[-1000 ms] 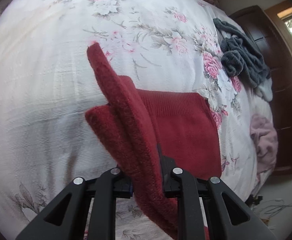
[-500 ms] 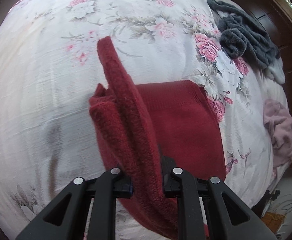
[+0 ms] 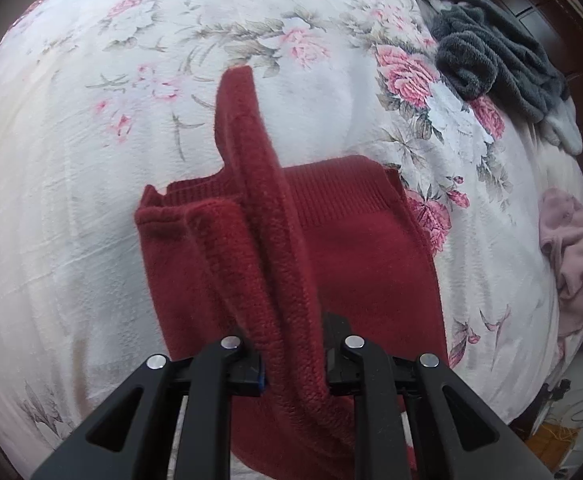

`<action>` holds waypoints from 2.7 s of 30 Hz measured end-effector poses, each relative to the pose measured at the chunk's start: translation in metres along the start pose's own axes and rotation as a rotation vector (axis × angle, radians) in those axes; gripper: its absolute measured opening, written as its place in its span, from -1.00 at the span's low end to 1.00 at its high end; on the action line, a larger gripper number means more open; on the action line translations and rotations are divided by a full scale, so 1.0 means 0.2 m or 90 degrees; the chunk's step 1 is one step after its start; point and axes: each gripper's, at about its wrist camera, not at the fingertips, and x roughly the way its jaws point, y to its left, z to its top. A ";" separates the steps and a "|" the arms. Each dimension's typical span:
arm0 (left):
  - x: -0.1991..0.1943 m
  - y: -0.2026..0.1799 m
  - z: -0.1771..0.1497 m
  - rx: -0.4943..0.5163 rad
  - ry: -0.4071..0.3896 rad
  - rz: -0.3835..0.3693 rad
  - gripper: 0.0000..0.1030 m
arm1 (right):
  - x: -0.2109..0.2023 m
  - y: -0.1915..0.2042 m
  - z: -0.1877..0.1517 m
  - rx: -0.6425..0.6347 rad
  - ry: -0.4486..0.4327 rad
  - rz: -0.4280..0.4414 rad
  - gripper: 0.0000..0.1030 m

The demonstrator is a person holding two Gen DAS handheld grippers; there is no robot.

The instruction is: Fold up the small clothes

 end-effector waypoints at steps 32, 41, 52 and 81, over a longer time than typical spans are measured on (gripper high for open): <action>0.31 -0.38 0.10 0.063 0.053 0.116 -0.67 | -0.04 -0.24 -0.03 0.031 0.031 0.009 -0.82; 0.41 -0.49 0.11 0.072 0.063 0.168 -0.66 | -0.03 -0.37 -0.06 0.044 0.071 0.051 -0.82; 0.43 -0.60 0.09 0.056 0.032 0.228 -0.66 | -0.04 -0.46 -0.08 0.045 0.106 0.104 -0.82; 0.05 -0.14 -0.44 0.004 -0.153 -0.157 0.34 | 0.10 -0.96 -0.27 0.363 0.181 0.269 0.26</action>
